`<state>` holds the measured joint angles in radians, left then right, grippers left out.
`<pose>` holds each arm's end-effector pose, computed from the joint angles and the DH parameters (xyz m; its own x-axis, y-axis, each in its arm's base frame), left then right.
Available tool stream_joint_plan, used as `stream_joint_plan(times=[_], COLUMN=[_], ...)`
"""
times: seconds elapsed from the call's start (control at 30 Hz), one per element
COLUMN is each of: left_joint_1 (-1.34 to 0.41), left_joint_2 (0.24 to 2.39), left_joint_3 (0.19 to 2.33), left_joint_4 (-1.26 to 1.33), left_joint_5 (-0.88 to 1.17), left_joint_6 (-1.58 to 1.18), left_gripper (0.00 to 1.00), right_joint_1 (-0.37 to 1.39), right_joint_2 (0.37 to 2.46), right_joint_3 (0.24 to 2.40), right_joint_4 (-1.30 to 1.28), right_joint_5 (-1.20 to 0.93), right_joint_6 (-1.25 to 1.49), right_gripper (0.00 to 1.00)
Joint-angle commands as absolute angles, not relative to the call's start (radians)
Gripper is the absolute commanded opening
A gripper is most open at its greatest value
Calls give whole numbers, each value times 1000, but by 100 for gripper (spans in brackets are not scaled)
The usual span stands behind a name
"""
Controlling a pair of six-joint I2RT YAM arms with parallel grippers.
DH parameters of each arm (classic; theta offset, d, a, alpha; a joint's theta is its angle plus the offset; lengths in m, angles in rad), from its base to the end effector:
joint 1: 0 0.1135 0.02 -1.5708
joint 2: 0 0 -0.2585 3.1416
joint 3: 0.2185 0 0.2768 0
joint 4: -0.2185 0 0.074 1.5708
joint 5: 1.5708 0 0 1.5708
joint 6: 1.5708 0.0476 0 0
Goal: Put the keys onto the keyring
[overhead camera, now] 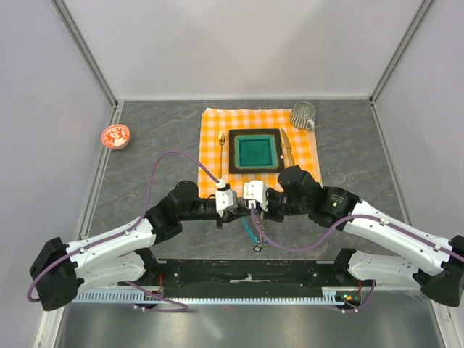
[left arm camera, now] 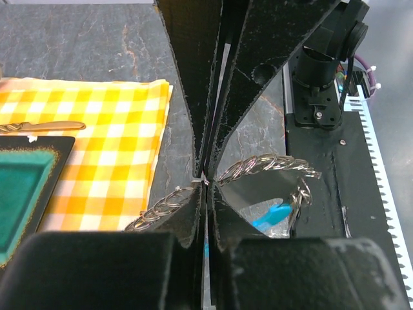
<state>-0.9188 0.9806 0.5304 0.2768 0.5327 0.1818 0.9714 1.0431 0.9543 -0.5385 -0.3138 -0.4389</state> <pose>0.1378 -0.2204 0.2449 0.0757 0.1575 -0.9846 0.9909 0.0982 0.0919 0.1350 0.2237 0.3026 0.0939 -0.5790 -0.8099 -0.9793 0.0930 -0.1800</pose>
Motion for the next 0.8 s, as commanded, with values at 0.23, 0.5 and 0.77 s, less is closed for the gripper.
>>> stream_joint_plan(times=[0.23,0.5,0.77], left_joint_1=[-922,-923,-922], left_joint_2=[953,957,1063], left_joint_3=[508,264,108], left_joint_4=[402,886,1310], left_joint_5=[436,348,353], left_joint_6=[181,89,31], left_gripper=[2,2,2], right_joint_1=[977,977,979], right_joint_2=[944,818,824], right_joint_3=[971,844,697], right_joint_4=[-454,-380,-219], right_joint_5=[-252,-117,-127], right_joint_6=[-381,-256,-175], right_gripper=[32,39,38])
